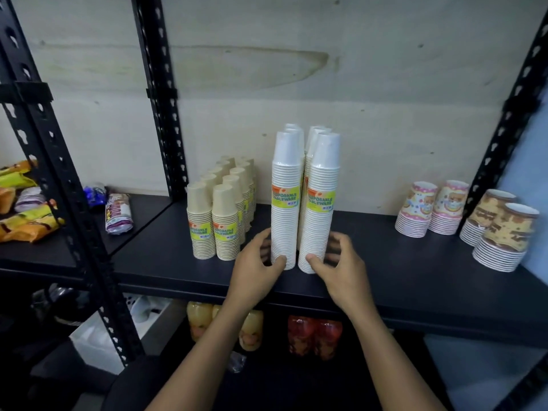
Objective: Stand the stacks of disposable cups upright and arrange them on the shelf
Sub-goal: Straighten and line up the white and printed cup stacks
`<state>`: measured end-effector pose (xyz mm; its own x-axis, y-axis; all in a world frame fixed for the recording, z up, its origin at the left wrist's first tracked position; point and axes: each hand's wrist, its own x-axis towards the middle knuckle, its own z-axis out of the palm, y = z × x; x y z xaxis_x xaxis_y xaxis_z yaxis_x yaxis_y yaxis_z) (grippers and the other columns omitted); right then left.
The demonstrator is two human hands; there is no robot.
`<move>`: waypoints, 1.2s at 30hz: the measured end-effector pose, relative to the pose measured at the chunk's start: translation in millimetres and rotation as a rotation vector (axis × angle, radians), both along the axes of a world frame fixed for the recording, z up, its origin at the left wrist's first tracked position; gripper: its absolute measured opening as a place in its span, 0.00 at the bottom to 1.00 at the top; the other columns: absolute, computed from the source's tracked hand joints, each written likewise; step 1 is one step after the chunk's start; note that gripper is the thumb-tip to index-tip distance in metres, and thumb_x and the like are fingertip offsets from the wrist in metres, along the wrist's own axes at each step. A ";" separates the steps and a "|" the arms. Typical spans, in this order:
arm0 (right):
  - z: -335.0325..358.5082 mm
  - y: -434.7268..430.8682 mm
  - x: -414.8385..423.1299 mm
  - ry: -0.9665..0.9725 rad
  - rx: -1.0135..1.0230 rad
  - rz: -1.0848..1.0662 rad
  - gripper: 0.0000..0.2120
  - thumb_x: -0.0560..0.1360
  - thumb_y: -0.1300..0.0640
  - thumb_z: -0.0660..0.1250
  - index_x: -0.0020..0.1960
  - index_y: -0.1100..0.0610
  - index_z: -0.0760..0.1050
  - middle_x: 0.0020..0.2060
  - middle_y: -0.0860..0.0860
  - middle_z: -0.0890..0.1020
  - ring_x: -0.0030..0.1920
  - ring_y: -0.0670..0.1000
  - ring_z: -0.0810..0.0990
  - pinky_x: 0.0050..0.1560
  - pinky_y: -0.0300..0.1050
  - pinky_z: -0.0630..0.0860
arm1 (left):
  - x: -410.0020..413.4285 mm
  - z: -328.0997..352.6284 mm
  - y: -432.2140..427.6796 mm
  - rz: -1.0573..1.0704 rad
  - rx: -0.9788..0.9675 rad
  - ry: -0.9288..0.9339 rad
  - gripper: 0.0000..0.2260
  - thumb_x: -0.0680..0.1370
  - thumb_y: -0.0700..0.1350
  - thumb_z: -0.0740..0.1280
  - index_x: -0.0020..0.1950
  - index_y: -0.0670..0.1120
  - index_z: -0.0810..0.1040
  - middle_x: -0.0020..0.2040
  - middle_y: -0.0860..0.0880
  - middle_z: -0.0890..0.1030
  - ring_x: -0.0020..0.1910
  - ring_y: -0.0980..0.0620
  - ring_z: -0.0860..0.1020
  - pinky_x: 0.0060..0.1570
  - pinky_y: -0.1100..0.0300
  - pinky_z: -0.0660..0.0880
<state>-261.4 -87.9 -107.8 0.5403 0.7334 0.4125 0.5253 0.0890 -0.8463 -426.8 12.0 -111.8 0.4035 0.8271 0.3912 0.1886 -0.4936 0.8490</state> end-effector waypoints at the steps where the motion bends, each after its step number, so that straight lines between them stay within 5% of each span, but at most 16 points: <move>1: -0.1 0.1 -0.9 -0.010 0.006 -0.002 0.25 0.74 0.55 0.77 0.68 0.52 0.72 0.59 0.44 0.80 0.53 0.35 0.79 0.44 0.23 0.73 | 0.9 -1.4 0.0 0.007 0.018 -0.007 0.27 0.76 0.42 0.73 0.75 0.50 0.72 0.61 0.55 0.82 0.57 0.71 0.77 0.53 0.77 0.72; 15: -6.9 10.0 -1.9 -0.047 0.024 -0.010 0.26 0.75 0.55 0.76 0.70 0.52 0.71 0.60 0.42 0.79 0.55 0.33 0.79 0.47 0.24 0.75 | 7.4 -8.1 3.3 0.052 0.070 0.040 0.30 0.77 0.49 0.72 0.78 0.55 0.67 0.66 0.58 0.80 0.63 0.62 0.78 0.65 0.59 0.76; 22: -7.2 11.3 -2.3 -0.044 0.006 -0.003 0.25 0.76 0.53 0.75 0.70 0.51 0.71 0.59 0.39 0.79 0.55 0.33 0.79 0.48 0.24 0.75 | 5.0 -2.2 1.1 0.033 0.069 0.062 0.27 0.77 0.48 0.72 0.75 0.57 0.71 0.56 0.68 0.78 0.60 0.64 0.79 0.60 0.66 0.75; 32: -6.7 10.5 -3.4 -0.047 -0.037 0.010 0.31 0.74 0.53 0.77 0.72 0.44 0.67 0.53 0.32 0.76 0.52 0.25 0.77 0.47 0.23 0.74 | 6.1 -7.3 3.3 0.045 0.129 0.099 0.27 0.78 0.49 0.68 0.77 0.59 0.67 0.68 0.61 0.78 0.66 0.60 0.76 0.65 0.53 0.76; 36: -7.8 10.6 -3.1 -0.076 -0.059 -0.010 0.31 0.74 0.53 0.77 0.73 0.49 0.68 0.55 0.35 0.77 0.51 0.28 0.78 0.47 0.23 0.74 | 6.9 -9.1 5.2 0.055 0.151 0.166 0.28 0.80 0.50 0.65 0.79 0.61 0.63 0.70 0.57 0.77 0.67 0.55 0.75 0.66 0.51 0.75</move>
